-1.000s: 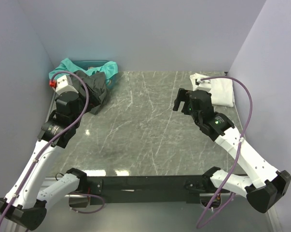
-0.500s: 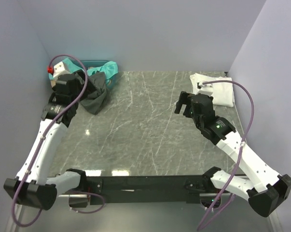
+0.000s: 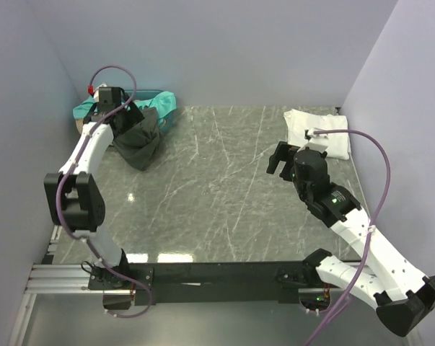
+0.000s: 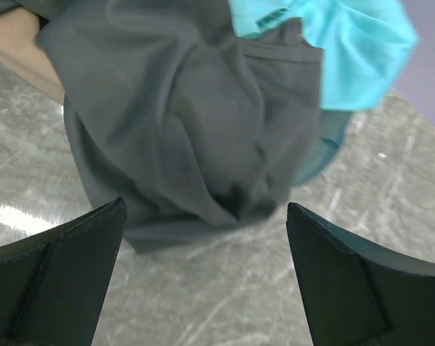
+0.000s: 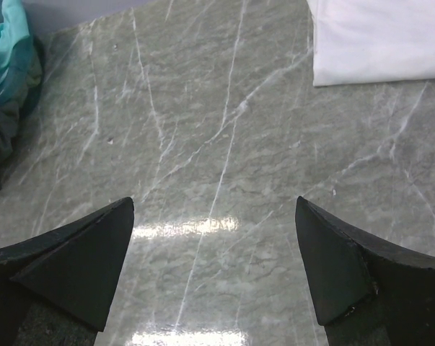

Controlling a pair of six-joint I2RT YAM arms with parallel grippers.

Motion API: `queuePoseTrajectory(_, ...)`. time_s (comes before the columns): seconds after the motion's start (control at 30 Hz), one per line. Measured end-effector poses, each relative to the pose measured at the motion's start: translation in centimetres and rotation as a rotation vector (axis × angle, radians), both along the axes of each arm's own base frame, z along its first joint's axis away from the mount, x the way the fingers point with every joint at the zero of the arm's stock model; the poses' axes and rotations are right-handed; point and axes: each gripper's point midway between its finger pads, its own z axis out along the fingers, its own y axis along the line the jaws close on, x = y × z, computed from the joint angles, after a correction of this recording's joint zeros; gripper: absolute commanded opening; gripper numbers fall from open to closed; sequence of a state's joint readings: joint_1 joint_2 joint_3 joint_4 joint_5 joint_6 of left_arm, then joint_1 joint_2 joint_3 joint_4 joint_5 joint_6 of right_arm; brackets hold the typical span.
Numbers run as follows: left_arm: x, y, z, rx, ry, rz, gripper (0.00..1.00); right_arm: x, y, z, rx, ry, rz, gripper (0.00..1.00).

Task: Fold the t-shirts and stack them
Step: Grab the tshirt from the pile, then move the tshirt to the center of the board

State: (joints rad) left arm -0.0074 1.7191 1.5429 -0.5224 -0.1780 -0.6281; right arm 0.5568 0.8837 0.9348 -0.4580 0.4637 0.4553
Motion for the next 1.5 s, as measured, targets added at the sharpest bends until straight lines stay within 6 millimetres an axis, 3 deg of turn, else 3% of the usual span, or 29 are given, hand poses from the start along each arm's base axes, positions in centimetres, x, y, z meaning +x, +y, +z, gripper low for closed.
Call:
queuePoseTrajectory(0.17,2.7,1.5,-2.8,0.005,0.059,0.02,0.99,-0.5,-0.4,-0.2,0.018,-0.003,-0.017,0.99)
queuePoseTrajectory(0.43,3.8,2.3,-5.5,0.015,0.121,0.008,0.67,-1.0,-1.1,-0.3,0.034,-0.015,-0.046,0.99)
queuePoseTrajectory(0.5,3.7,2.2,-5.6,0.01,0.124,0.003,0.48,-1.1,-1.2,-0.4,0.033,-0.014,-0.05,0.99)
queuePoseTrajectory(0.53,3.7,2.2,-5.6,0.01,0.124,0.002,0.22,-1.1,-1.2,-0.4,0.033,-0.014,-0.051,0.99)
queuePoseTrajectory(0.6,3.7,2.0,-5.6,0.011,0.126,-0.01,0.0,-1.1,-1.2,-0.4,0.033,-0.014,-0.051,0.99)
queuePoseTrajectory(0.83,3.4,1.1,-4.6,-0.022,0.116,-0.057,0.0,-0.9,-1.1,-0.7,0.026,-0.004,-0.05,0.99)
queuePoseTrajectory(0.93,3.0,0.2,-1.6,-0.049,0.062,-0.09,0.0,-0.7,-0.9,-1.0,0.021,0.005,-0.048,0.98)
queuePoseTrajectory(0.97,2.8,-0.3,0.3,-0.064,0.024,-0.112,0.0,-0.6,-0.8,-1.1,0.021,0.007,-0.046,0.98)
queuePoseTrajectory(1.13,0.8,-4.0,12.4,-0.129,-0.242,-0.292,0.0,-0.3,-0.3,-1.6,0.018,0.026,-0.029,0.98)
queuePoseTrajectory(1.23,-1.9,-7.7,18.9,-0.139,-0.383,-0.45,0.0,-0.1,0.0,-1.9,0.015,0.035,-0.02,0.98)
queuePoseTrajectory(1.3,-4.2,-11.5,22.6,-0.145,-0.459,-0.586,0.0,0.0,0.1,-1.8,0.014,0.035,-0.013,0.98)
queuePoseTrajectory(1.4,-7.7,-17.3,26.7,-0.177,-0.551,-0.795,0.0,0.1,0.2,-1.4,0.011,0.028,-0.008,0.98)
queuePoseTrajectory(1.5,-11.0,-21.0,28.2,-0.227,-0.582,-0.933,0.01,0.2,0.3,-0.9,0.012,0.018,-0.006,0.98)
